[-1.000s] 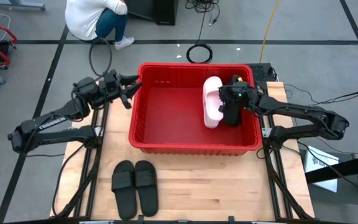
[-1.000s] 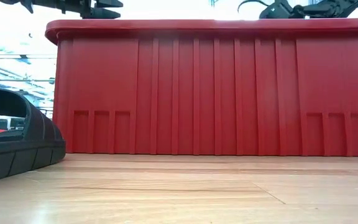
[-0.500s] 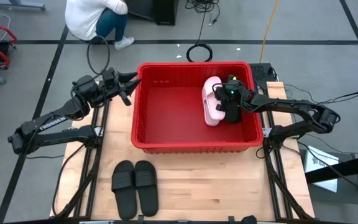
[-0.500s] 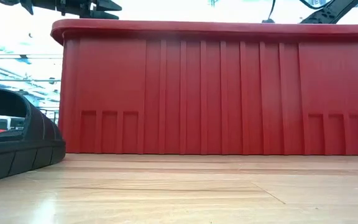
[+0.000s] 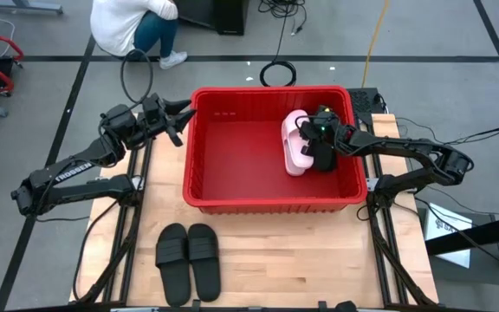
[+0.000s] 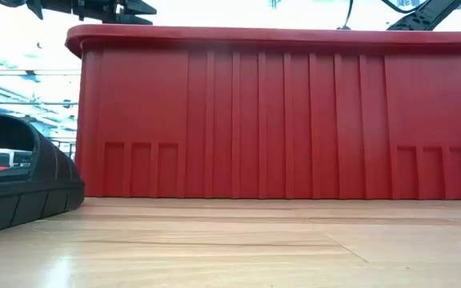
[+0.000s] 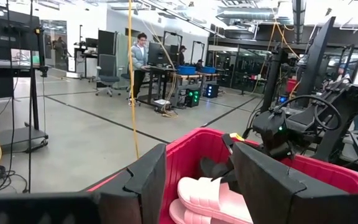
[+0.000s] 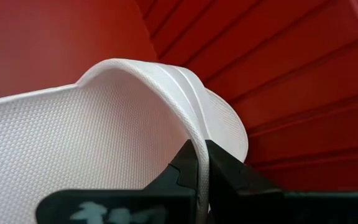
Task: Pick and place slides into bin
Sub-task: Put the pink slide into the bin, then put the right black slide into the bin
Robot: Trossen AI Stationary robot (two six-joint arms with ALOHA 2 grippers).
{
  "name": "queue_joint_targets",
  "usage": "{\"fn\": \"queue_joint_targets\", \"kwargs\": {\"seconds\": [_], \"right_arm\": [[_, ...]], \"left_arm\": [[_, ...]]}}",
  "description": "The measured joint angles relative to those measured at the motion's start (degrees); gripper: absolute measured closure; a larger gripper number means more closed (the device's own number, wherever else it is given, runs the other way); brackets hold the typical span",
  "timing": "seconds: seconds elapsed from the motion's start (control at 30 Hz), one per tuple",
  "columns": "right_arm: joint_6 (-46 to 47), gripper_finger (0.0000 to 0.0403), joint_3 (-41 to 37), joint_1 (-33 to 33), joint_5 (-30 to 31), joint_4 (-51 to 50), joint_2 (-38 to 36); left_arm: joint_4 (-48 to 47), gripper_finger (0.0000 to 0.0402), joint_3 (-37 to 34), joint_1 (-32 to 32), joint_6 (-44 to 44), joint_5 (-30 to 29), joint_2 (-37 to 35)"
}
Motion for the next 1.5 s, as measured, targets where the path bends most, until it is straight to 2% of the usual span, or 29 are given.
{"fn": "queue_joint_targets", "kwargs": {"seconds": [0.3,0.53,0.93,1.0,1.13,1.5], "right_arm": [[4.87,0.0392,0.00,0.22,-1.68,-0.04,0.00],[2.50,0.0344,0.00,0.22,1.64,0.54,0.00],[2.40,0.0275,0.02,2.55,1.87,0.07,-0.03],[2.42,0.0266,0.02,3.45,3.56,-0.10,-0.04],[2.44,0.0256,0.02,5.41,7.88,-0.28,-0.24],[7.27,0.0255,0.09,7.63,7.68,-6.55,-4.72]], "left_arm": [[0.32,0.0215,0.00,-0.04,-0.44,1.04,0.00],[0.45,0.0215,0.00,-0.02,-1.13,2.03,0.00],[0.42,0.0215,0.00,-0.02,-1.20,2.07,0.00],[0.40,0.0215,-0.02,-0.04,-1.20,2.07,0.00],[0.39,0.0215,-0.02,-0.04,-1.20,2.07,0.00],[0.35,0.0215,-0.02,-0.03,-0.89,2.45,-0.02]]}}
